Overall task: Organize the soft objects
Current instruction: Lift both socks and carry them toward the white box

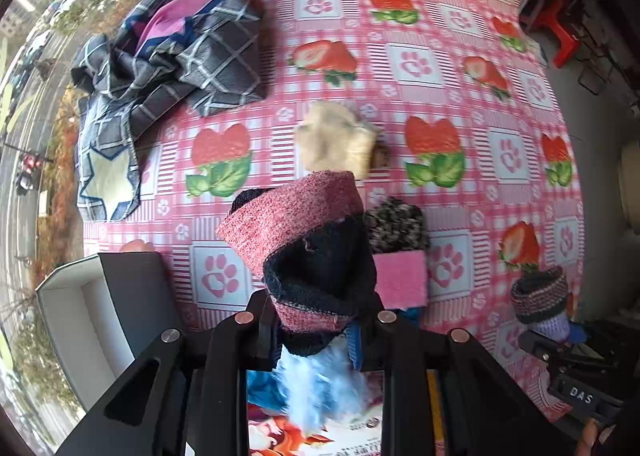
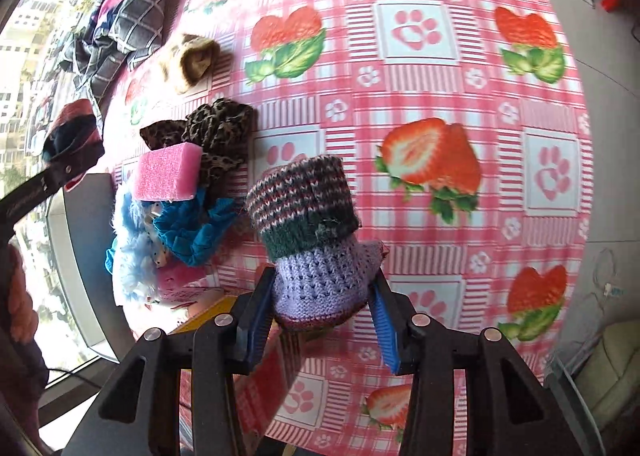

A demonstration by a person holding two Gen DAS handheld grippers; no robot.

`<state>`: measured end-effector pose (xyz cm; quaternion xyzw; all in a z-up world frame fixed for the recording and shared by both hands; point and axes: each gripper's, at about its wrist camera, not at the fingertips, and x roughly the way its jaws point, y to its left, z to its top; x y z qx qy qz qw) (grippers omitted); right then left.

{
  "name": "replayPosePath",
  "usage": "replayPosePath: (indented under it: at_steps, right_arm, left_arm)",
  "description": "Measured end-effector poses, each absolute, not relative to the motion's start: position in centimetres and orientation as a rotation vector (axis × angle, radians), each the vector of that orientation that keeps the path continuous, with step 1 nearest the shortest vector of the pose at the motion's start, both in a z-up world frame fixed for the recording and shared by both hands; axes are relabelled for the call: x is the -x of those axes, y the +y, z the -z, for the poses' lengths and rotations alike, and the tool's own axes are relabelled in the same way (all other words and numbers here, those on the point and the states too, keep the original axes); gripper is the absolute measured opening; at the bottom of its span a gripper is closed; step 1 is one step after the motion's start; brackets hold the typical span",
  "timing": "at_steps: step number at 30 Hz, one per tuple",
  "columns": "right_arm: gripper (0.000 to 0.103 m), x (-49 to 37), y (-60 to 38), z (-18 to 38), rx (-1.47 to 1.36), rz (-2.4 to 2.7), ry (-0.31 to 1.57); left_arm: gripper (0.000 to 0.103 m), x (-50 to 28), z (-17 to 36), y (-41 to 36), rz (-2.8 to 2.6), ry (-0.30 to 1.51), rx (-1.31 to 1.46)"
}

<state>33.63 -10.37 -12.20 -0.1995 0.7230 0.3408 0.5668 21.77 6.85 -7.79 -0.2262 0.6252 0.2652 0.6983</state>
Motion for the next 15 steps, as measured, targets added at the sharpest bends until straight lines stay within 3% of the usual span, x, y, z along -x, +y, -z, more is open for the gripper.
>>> replayPosePath:
  at_steps: [15]
  right_arm:
    - [0.046,-35.8,-19.0,8.8,0.379,-0.67,1.653]
  left_arm:
    - [0.027,-25.9,3.6,-9.7,-0.187,1.427,0.293]
